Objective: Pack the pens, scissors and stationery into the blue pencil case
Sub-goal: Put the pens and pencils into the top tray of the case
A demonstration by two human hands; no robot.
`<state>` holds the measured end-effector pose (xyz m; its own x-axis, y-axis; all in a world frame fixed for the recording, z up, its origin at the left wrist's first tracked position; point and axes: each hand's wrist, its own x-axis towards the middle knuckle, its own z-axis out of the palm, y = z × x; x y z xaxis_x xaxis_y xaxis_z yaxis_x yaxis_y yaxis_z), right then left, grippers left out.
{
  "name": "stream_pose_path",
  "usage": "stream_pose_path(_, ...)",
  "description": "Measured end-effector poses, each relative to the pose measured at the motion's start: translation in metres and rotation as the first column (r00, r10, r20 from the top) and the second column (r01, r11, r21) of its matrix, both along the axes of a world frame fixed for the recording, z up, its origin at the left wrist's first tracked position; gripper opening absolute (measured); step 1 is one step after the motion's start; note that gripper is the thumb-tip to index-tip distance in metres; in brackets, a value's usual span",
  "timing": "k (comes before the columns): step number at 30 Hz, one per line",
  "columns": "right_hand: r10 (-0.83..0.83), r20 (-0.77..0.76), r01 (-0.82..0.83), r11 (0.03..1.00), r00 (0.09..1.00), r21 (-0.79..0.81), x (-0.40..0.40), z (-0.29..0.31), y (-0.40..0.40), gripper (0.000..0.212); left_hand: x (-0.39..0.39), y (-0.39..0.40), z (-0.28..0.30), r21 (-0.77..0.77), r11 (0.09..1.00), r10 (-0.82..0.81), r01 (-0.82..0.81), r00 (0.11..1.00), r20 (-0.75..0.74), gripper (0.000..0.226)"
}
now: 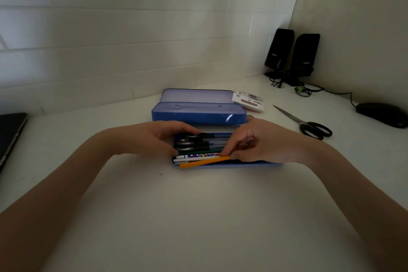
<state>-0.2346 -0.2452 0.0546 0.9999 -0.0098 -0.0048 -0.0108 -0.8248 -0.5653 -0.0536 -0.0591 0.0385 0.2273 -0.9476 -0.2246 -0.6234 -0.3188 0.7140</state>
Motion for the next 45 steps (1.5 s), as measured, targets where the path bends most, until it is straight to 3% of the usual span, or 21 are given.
stream_pose_path(5,0.000,0.014,0.000,0.999,1.000,0.046,0.001,-0.002,0.001,0.014,0.001,0.000,0.000,-0.019,0.999,0.046,-0.046,0.999,-0.002,0.040)
stream_pose_path(14,0.004,0.019,-0.005,1.000,1.000,0.019,0.004,-0.007,0.002,0.011,-0.001,-0.001,0.000,0.022,1.000,0.007,-0.008,0.999,0.050,0.069)
stream_pose_path(29,0.029,0.023,-0.026,0.992,0.999,-0.120,0.005,-0.007,0.015,0.014,-0.002,-0.002,-0.004,0.000,1.000,-0.003,0.003,1.000,0.019,0.071)
stream_pose_path(33,0.034,0.023,-0.032,0.995,0.999,-0.093,0.005,-0.006,0.012,0.016,-0.001,0.000,-0.004,0.017,1.000,-0.014,0.014,1.000,0.026,0.071)
stream_pose_path(37,-0.102,0.209,0.115,0.992,0.973,-0.054,0.006,-0.007,0.004,0.020,-0.002,-0.002,-0.005,0.054,0.998,0.034,-0.035,0.999,0.030,0.049)
stream_pose_path(39,-0.195,0.274,0.220,0.974,0.942,-0.061,0.009,-0.011,-0.003,0.023,-0.002,-0.003,-0.005,0.063,0.997,0.045,-0.048,0.998,0.052,0.049)
stream_pose_path(45,-0.250,0.238,0.298,0.935,0.939,-0.193,0.011,-0.022,-0.016,0.024,-0.004,-0.004,-0.006,0.094,0.995,0.033,-0.040,0.996,0.077,0.057)
